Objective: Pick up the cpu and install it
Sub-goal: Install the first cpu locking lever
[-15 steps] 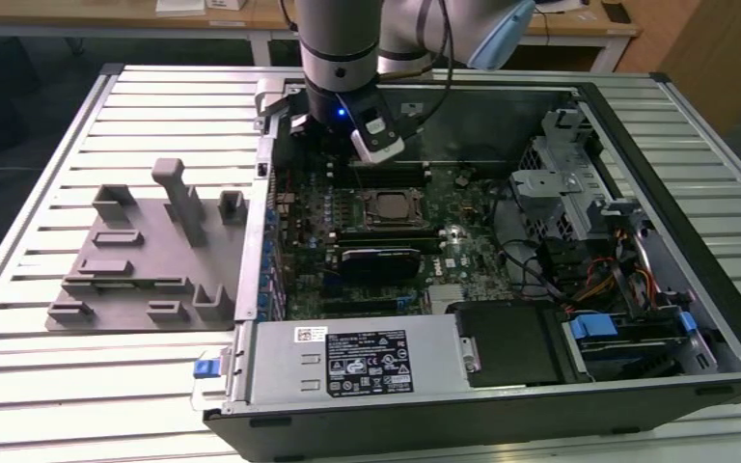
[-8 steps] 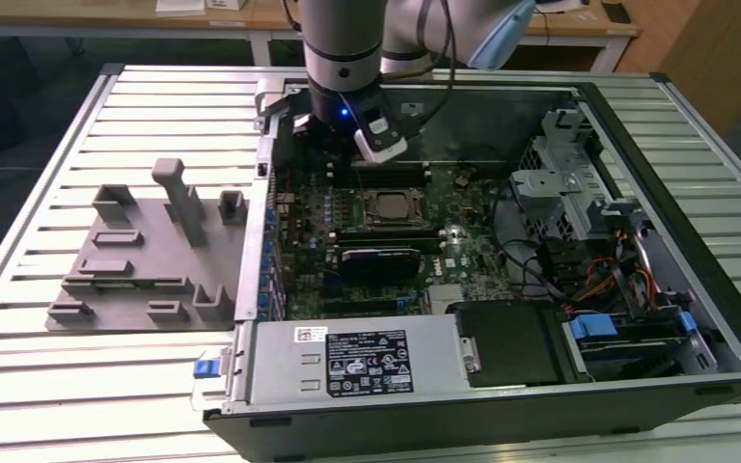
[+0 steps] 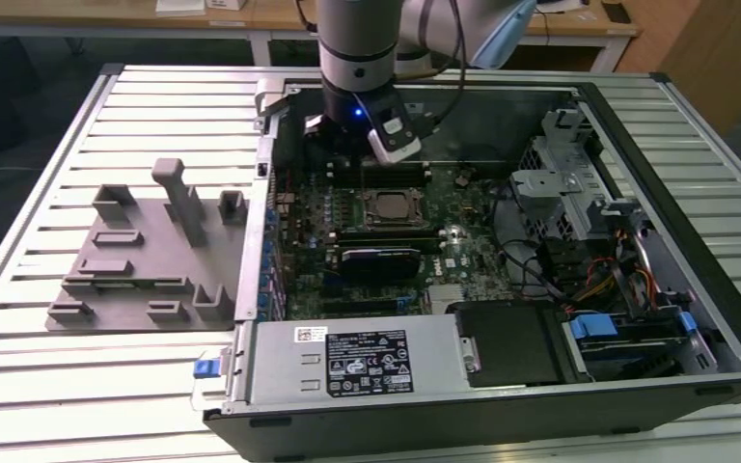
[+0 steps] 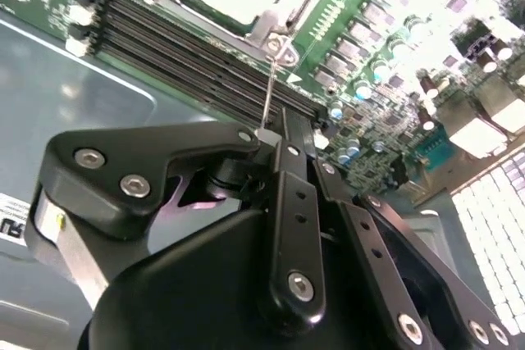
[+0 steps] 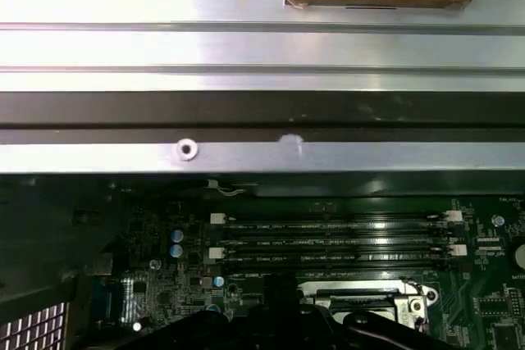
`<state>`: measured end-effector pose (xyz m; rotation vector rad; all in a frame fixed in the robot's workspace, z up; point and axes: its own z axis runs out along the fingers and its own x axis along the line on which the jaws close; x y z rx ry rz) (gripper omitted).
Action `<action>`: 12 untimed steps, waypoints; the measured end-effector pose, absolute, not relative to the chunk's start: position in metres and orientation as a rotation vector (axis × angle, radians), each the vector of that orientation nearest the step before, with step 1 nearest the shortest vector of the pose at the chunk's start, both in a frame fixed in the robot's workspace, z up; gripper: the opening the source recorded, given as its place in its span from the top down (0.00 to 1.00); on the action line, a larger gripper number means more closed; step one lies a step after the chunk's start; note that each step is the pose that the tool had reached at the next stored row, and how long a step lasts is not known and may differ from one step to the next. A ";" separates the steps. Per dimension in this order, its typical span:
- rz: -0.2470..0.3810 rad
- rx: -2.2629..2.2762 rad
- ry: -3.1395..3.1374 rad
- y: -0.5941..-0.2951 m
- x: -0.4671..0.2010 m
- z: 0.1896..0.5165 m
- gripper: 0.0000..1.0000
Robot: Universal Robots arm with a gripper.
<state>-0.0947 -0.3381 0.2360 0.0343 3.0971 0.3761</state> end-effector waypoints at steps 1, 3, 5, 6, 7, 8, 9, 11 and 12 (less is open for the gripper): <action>0.376 0.034 3.097 -0.338 -0.093 0.236 0.89; 0.376 0.034 3.097 -0.338 -0.090 0.236 0.89; 0.376 0.034 3.097 -0.338 -0.088 0.236 0.89; 0.376 0.034 3.097 -0.338 -0.086 0.236 0.89; 0.376 0.034 3.097 -0.338 -0.085 0.236 0.89; 0.376 0.034 3.097 -0.338 -0.083 0.236 0.89; 0.376 0.034 3.097 -0.338 -0.081 0.236 0.89; 0.376 0.034 3.097 -0.338 -0.078 0.236 0.89; 0.376 0.034 3.097 -0.338 -0.077 0.236 0.89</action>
